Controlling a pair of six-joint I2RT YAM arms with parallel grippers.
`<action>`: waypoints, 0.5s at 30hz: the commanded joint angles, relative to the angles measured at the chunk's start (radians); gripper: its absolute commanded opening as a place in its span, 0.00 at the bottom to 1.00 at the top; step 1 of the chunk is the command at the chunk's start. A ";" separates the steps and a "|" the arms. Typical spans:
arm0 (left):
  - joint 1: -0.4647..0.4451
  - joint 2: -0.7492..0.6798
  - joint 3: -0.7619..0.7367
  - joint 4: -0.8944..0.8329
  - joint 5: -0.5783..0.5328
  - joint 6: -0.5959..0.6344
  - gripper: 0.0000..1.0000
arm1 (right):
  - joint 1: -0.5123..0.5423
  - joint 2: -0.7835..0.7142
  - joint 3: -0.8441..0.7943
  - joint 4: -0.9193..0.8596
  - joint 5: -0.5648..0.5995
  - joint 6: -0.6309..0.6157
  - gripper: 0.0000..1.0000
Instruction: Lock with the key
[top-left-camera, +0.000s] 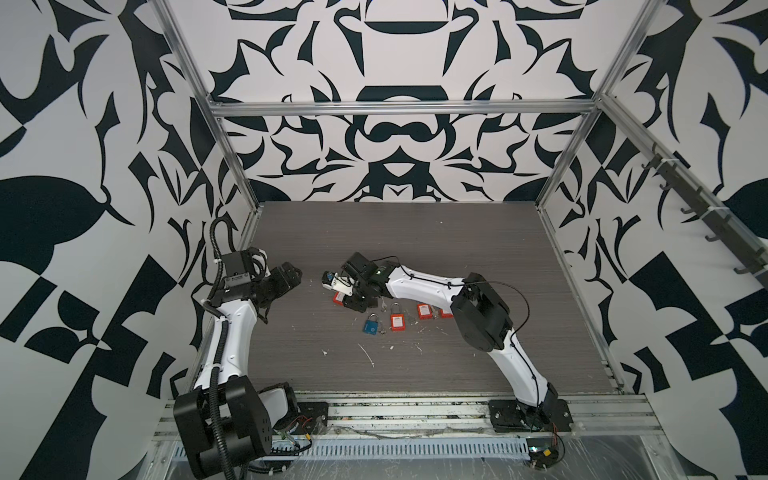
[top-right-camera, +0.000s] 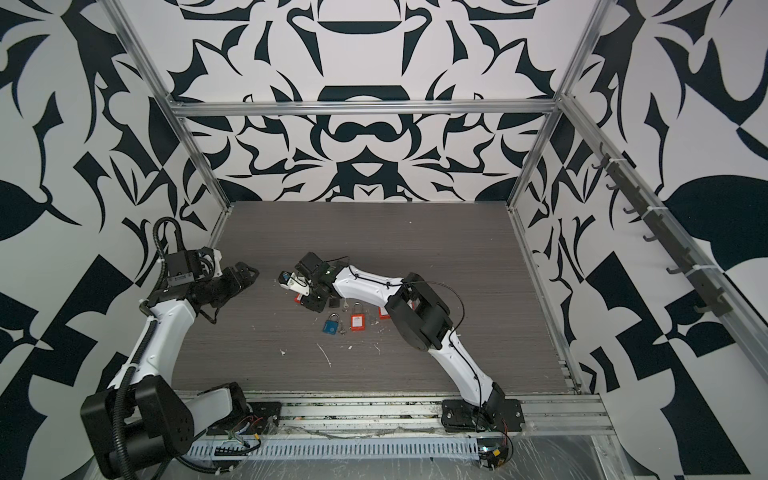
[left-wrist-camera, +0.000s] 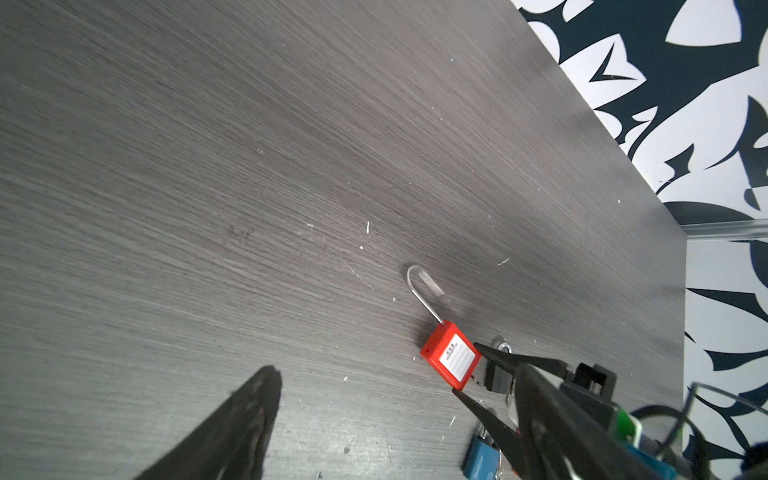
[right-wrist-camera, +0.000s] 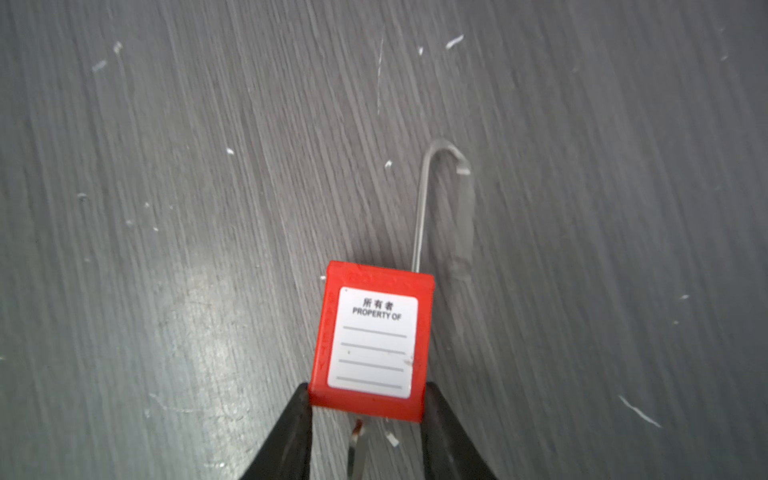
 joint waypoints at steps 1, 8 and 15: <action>0.003 -0.007 -0.015 0.006 0.011 0.009 0.90 | -0.001 -0.020 -0.013 0.049 0.003 -0.007 0.40; 0.003 0.003 -0.020 0.008 0.011 0.011 0.90 | -0.001 0.033 0.053 -0.012 -0.008 0.035 0.71; 0.004 0.011 -0.018 0.010 0.008 0.012 0.90 | 0.000 0.103 0.161 -0.077 -0.015 0.073 0.72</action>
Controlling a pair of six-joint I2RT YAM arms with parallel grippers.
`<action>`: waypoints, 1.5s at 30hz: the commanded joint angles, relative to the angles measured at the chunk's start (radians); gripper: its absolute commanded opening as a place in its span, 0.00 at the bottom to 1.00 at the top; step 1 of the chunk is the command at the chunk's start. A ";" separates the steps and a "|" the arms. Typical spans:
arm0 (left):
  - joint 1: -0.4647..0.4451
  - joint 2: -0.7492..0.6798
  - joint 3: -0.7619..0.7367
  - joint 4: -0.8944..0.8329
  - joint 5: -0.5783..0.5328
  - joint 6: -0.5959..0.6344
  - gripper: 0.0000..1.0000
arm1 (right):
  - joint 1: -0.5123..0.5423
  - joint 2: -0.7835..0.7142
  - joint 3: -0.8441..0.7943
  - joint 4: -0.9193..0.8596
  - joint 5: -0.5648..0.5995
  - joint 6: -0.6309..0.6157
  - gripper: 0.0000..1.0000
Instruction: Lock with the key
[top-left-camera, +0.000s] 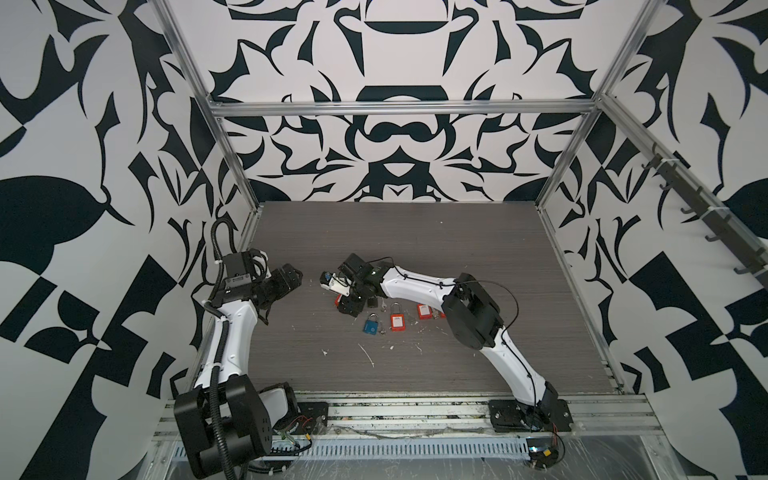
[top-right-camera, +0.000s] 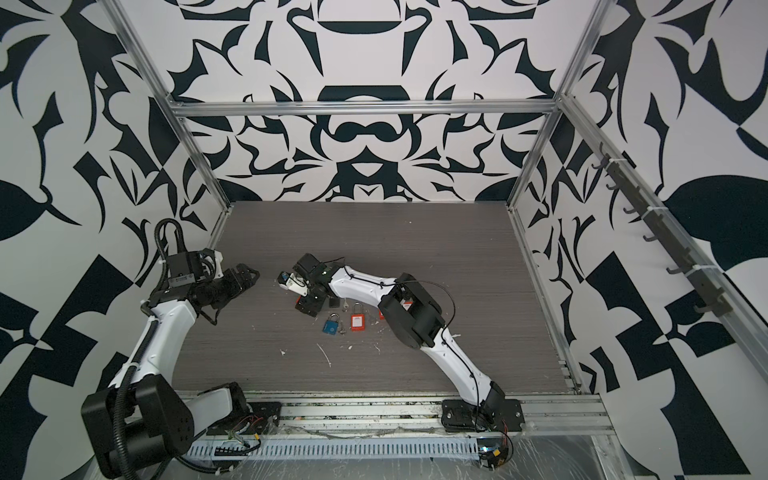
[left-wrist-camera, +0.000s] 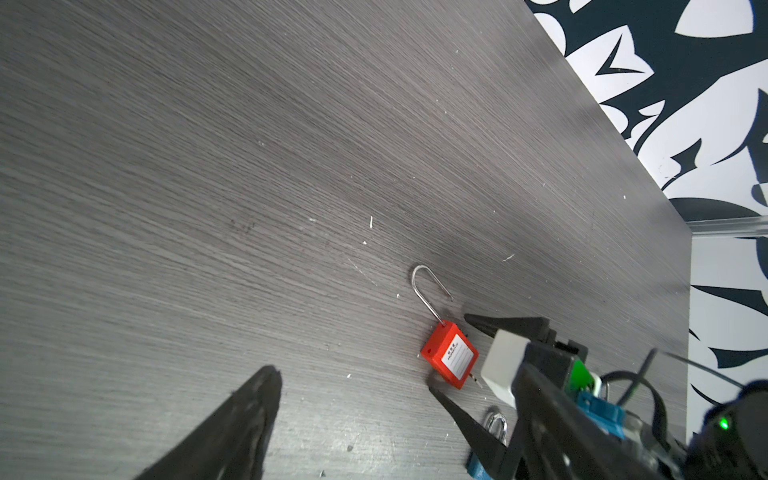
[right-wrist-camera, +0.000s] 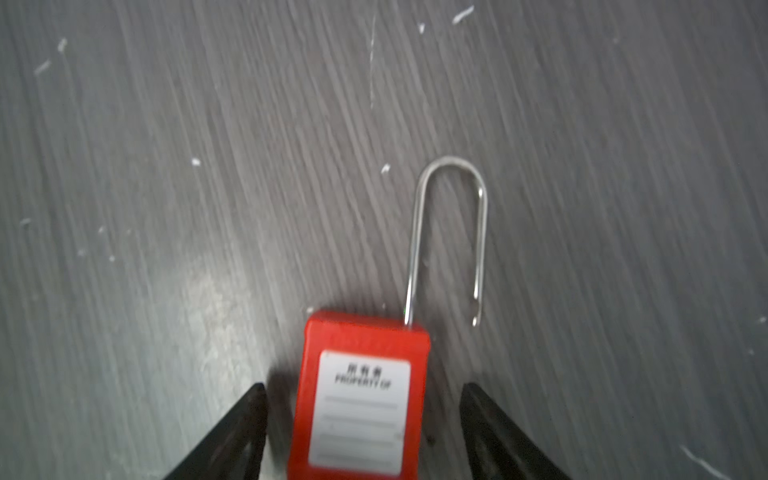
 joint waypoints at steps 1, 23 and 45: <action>0.003 0.008 -0.008 0.006 0.009 0.008 0.90 | 0.000 0.007 0.049 -0.051 0.009 0.032 0.69; -0.173 -0.104 -0.095 0.280 0.333 0.184 0.75 | -0.188 -0.535 -0.252 -0.123 -0.406 -0.297 0.35; -0.604 -0.168 -0.103 0.324 0.490 0.947 0.54 | -0.263 -0.890 -0.477 -0.423 -0.501 -0.490 0.30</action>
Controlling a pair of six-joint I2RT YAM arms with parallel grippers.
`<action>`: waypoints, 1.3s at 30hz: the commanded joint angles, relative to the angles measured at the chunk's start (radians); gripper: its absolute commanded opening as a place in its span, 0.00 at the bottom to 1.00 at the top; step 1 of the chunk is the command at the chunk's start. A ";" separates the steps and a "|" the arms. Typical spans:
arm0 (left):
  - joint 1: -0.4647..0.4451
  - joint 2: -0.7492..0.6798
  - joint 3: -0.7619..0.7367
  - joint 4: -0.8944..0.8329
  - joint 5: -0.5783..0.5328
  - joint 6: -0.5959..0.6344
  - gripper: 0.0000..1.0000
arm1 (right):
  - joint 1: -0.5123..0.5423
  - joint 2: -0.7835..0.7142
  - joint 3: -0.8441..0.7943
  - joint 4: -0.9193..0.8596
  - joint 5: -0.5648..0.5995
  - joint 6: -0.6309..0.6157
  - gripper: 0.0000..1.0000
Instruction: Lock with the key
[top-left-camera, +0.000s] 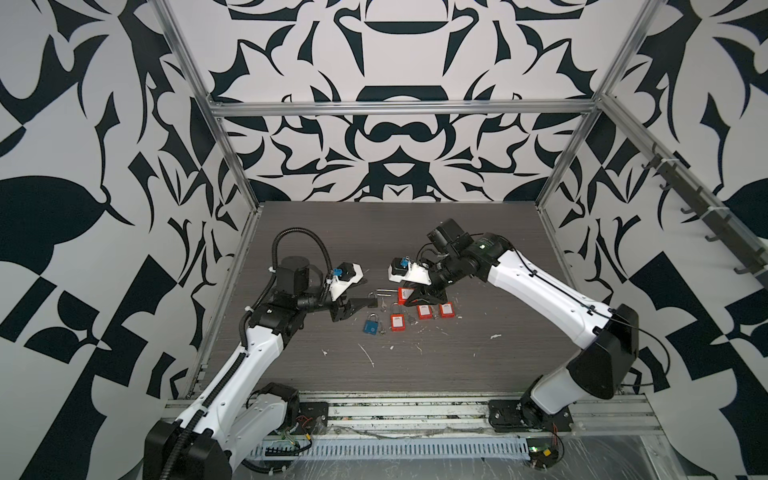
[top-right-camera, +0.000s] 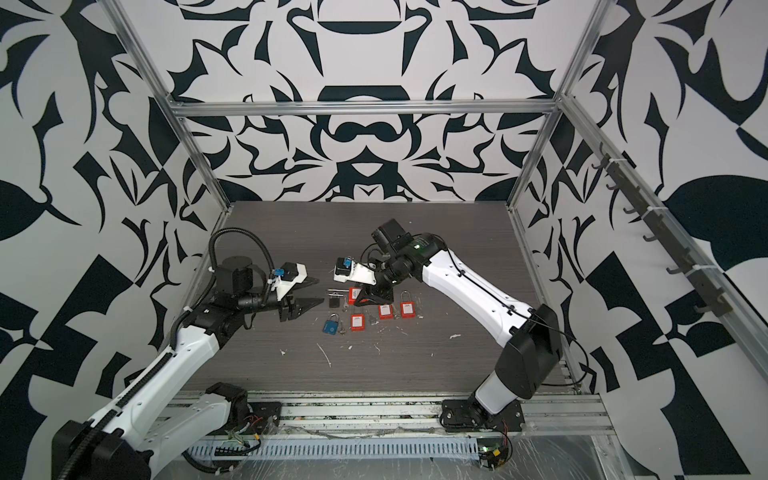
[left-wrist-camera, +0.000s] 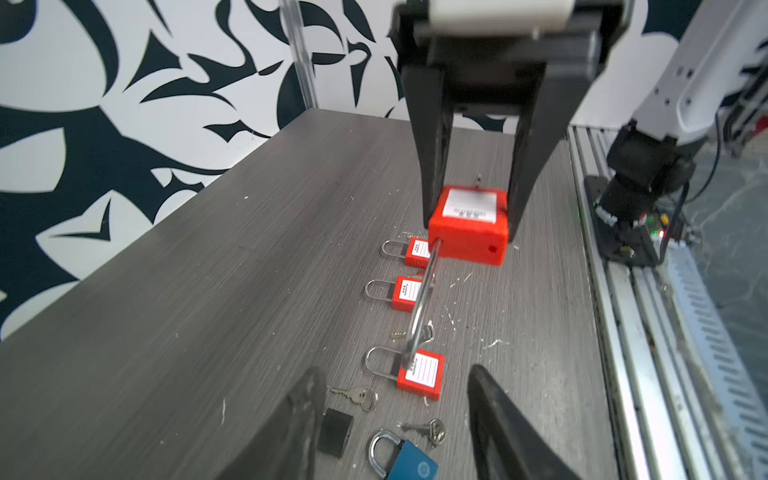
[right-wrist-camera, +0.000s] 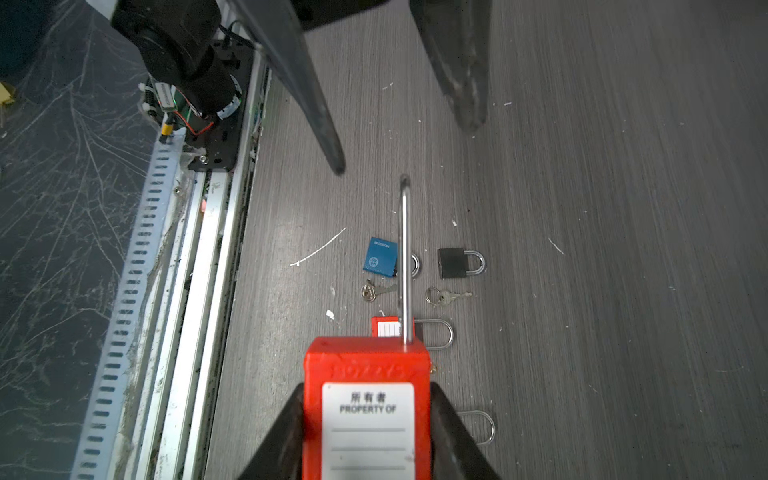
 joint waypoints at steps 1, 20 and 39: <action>-0.029 0.025 0.040 -0.019 0.030 0.097 0.53 | 0.004 -0.042 -0.004 -0.009 -0.053 -0.023 0.29; -0.090 0.068 0.051 -0.009 0.023 0.084 0.18 | 0.025 -0.013 0.030 -0.052 -0.039 -0.059 0.28; -0.098 0.036 -0.013 0.085 0.116 -0.096 0.00 | 0.028 -0.031 0.029 -0.136 0.087 -0.091 0.90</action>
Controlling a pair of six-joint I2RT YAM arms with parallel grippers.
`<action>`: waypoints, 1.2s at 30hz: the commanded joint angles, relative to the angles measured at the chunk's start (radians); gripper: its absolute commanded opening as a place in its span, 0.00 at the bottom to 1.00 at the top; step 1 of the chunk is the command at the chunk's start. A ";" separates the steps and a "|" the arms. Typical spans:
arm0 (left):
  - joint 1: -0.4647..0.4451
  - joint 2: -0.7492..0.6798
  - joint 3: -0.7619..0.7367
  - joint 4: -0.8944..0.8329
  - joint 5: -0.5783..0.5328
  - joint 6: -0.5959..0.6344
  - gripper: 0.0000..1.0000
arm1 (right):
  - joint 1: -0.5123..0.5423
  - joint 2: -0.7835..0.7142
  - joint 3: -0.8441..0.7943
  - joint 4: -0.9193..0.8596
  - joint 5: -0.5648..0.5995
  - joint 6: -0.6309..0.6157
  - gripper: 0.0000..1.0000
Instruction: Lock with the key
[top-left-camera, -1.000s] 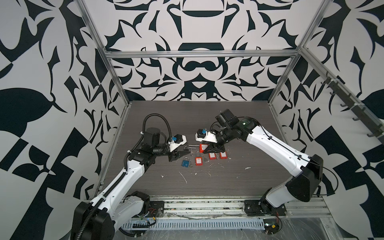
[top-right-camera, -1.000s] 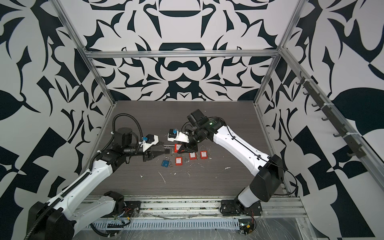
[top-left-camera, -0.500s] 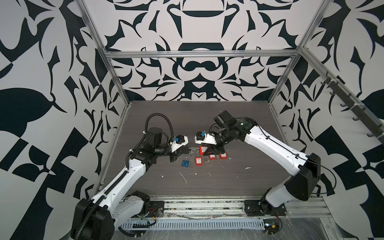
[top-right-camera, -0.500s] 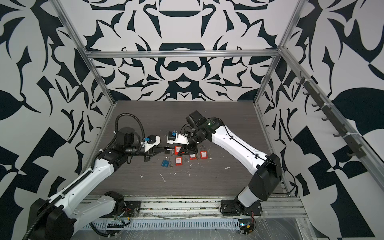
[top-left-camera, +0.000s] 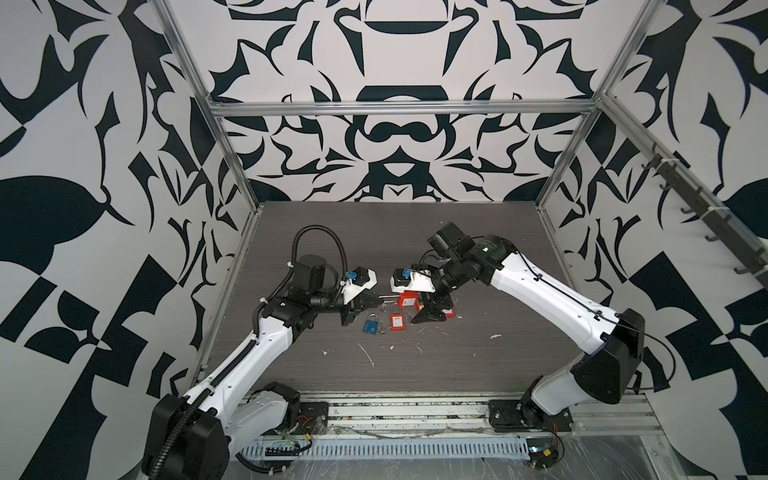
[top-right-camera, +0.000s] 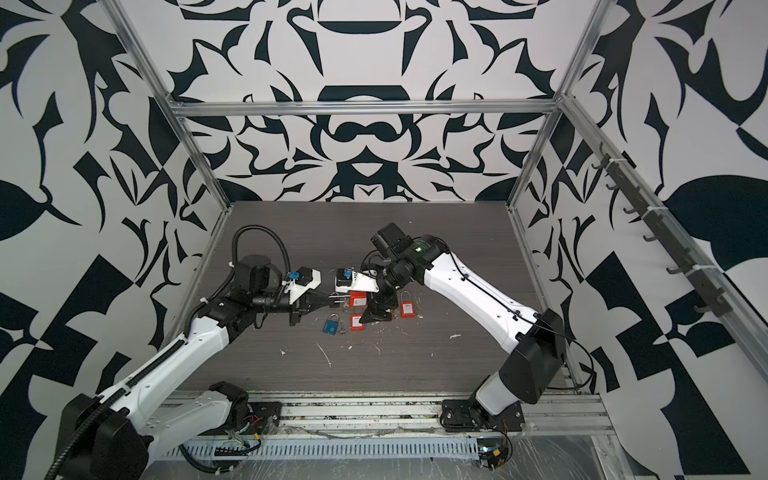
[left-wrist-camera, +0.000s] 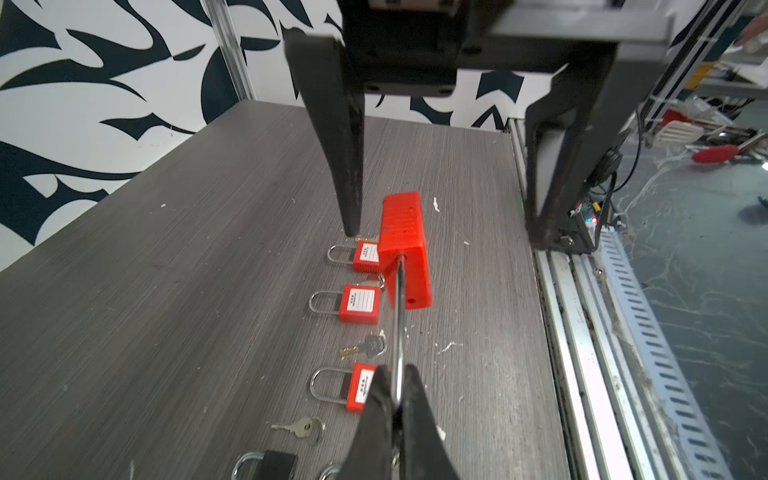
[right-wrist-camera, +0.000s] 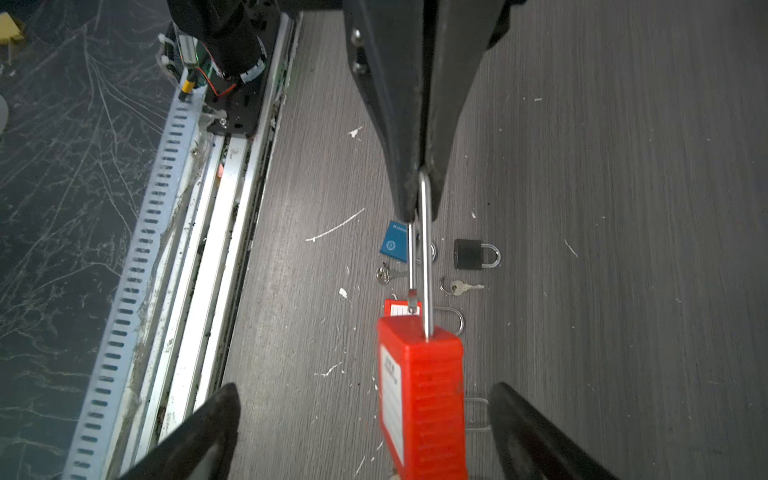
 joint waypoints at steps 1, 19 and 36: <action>-0.003 -0.037 -0.037 0.084 0.063 -0.059 0.00 | -0.003 -0.011 0.025 -0.043 0.029 0.003 0.87; -0.030 -0.055 -0.059 0.084 0.083 -0.052 0.00 | -0.002 0.018 0.052 -0.027 -0.043 0.003 0.30; -0.182 0.002 -0.073 0.226 -0.045 -0.091 0.00 | 0.007 0.011 0.057 0.006 -0.211 0.002 0.14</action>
